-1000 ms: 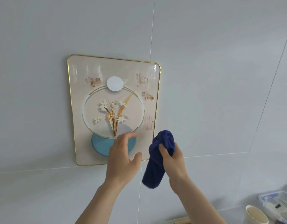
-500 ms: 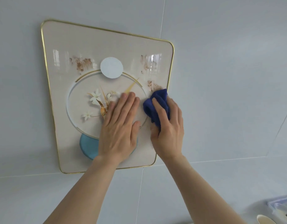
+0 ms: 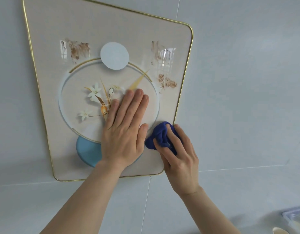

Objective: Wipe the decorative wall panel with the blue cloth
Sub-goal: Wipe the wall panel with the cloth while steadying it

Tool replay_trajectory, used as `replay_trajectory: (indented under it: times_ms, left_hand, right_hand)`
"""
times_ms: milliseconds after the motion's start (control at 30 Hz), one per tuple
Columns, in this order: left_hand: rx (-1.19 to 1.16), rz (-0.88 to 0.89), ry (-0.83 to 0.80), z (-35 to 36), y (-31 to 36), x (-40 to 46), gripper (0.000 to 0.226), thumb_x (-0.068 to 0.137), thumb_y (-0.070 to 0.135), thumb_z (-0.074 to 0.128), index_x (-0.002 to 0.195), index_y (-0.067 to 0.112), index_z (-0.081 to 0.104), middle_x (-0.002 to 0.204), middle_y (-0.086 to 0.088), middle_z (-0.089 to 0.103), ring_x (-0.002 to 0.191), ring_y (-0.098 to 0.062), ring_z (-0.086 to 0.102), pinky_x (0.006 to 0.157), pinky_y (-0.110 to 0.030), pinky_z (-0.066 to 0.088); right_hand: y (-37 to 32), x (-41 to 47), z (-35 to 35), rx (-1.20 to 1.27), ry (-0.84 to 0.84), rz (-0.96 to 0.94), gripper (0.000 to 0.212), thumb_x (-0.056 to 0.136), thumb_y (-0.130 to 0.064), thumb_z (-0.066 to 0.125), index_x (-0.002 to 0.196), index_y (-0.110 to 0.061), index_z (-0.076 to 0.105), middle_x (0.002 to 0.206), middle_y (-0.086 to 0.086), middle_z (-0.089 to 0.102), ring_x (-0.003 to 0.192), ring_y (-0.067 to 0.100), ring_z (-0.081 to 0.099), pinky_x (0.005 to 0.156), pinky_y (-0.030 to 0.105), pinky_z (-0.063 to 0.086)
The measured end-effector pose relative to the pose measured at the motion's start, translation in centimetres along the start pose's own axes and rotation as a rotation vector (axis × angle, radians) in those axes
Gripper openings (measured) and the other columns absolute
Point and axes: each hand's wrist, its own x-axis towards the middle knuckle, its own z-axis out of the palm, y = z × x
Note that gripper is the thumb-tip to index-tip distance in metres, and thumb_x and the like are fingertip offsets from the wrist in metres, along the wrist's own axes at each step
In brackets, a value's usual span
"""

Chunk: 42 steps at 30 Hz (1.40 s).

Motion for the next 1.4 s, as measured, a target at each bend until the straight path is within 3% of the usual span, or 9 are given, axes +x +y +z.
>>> replay_trajectory:
  times_ms: [200, 367, 533, 900, 1000, 1100, 1233, 1300, 1400]
  left_hand:
    - [-0.002, -0.004, 0.014, 0.2, 0.0, -0.1, 0.059, 0.107, 0.035, 0.020, 0.163, 0.014, 0.018, 0.172, -0.003, 0.016, 0.160, -0.020, 0.008, 0.131, -0.044, 0.005]
    - [0.015, -0.007, 0.013, 0.3, 0.1, -0.2, 0.060, 0.107, 0.033, 0.022, 0.163, 0.014, 0.017, 0.172, -0.002, 0.012, 0.160, -0.018, 0.005, 0.131, -0.043, 0.004]
    - [0.008, -0.010, 0.008, 0.1, 0.0, -0.2, 0.060, 0.107, 0.033, 0.021, 0.163, 0.014, 0.016, 0.172, -0.003, 0.013, 0.160, -0.019, 0.007, 0.131, -0.043, 0.004]
    - [-0.045, -0.012, -0.012, -0.3, 0.0, -0.2, 0.061, 0.105, 0.030, 0.030, 0.163, 0.014, 0.018, 0.172, -0.004, 0.015, 0.160, -0.021, 0.010, 0.131, -0.046, 0.009]
    - [-0.052, -0.019, -0.037, -0.9, 0.2, -0.1, 0.062, 0.105, 0.030, 0.032, 0.163, 0.013, 0.018, 0.172, -0.004, 0.015, 0.161, -0.021, 0.008, 0.130, -0.048, 0.011]
    - [-0.055, -0.027, -0.060, -1.7, 0.5, 0.0, 0.064, 0.105, 0.030, 0.041, 0.162, 0.012, 0.019, 0.172, -0.005, 0.016, 0.161, -0.022, 0.009, 0.130, -0.049, 0.013]
    - [-0.026, -0.022, -0.047, -3.1, 0.5, 0.6, 0.065, 0.100, 0.032, 0.052, 0.159, 0.013, 0.031, 0.169, -0.005, 0.029, 0.158, -0.024, 0.022, 0.129, -0.047, 0.017]
    - [-0.006, -0.013, -0.025, -3.9, 0.4, 1.5, 0.066, 0.099, 0.035, 0.053, 0.158, 0.014, 0.033, 0.168, -0.005, 0.031, 0.156, -0.025, 0.026, 0.128, -0.046, 0.018]
    - [0.044, -0.026, -0.037, -4.3, 0.0, 2.9, 0.078, 0.097, 0.044, 0.052, 0.162, 0.014, 0.020, 0.172, -0.005, 0.018, 0.160, -0.024, 0.014, 0.130, -0.047, 0.013]
  right_hand:
    - [0.8, 1.8, -0.8, -0.065, 0.041, -0.056, 0.033, 0.086, 0.013, 0.068, 0.100, -0.015, 0.080, 0.125, 0.010, 0.074, 0.113, 0.039, 0.066, 0.081, 0.047, 0.056]
    - [0.3, 6.2, -1.2, 0.021, 0.189, 0.151, 0.033, 0.091, 0.007, 0.066, 0.110, -0.017, 0.080, 0.123, 0.007, 0.073, 0.109, 0.033, 0.059, 0.080, 0.041, 0.054]
    - [-0.6, 7.8, -0.9, 0.019, 0.256, 0.204, 0.035, 0.089, 0.012, 0.065, 0.106, -0.016, 0.080, 0.117, 0.005, 0.074, 0.100, 0.029, 0.057, 0.072, 0.036, 0.052]
    - [-1.2, 0.3, -1.2, -0.153, 0.026, 0.085, 0.045, 0.078, 0.011, 0.069, 0.108, -0.021, 0.079, 0.093, 0.001, 0.073, 0.073, 0.026, 0.060, 0.057, 0.033, 0.045]
    - [-1.9, 0.8, -2.6, -0.164, -0.047, 0.116, 0.034, 0.084, -0.002, 0.065, 0.101, -0.028, 0.078, 0.083, -0.003, 0.068, 0.067, 0.026, 0.057, 0.066, 0.038, 0.040]
    - [-2.1, 2.0, -4.5, -0.025, -0.103, 0.245, 0.019, 0.087, -0.020, 0.069, 0.098, -0.034, 0.077, 0.083, -0.008, 0.071, 0.072, 0.023, 0.061, 0.080, 0.040, 0.036]
    - [-1.5, 7.5, -6.3, 0.253, 0.043, 0.454, 0.023, 0.091, -0.017, 0.076, 0.111, -0.027, 0.077, 0.093, -0.003, 0.071, 0.088, 0.025, 0.061, 0.086, 0.035, 0.044]
    - [-1.2, 10.8, -6.6, 0.298, 0.159, 0.456, 0.026, 0.091, -0.013, 0.076, 0.115, -0.023, 0.076, 0.103, -0.001, 0.071, 0.097, 0.023, 0.059, 0.091, 0.022, 0.043]
    - [-1.1, 13.7, -5.9, 0.277, 0.246, 0.387, 0.025, 0.091, -0.010, 0.074, 0.115, -0.018, 0.077, 0.111, 0.004, 0.069, 0.107, 0.024, 0.055, 0.090, 0.005, 0.035]
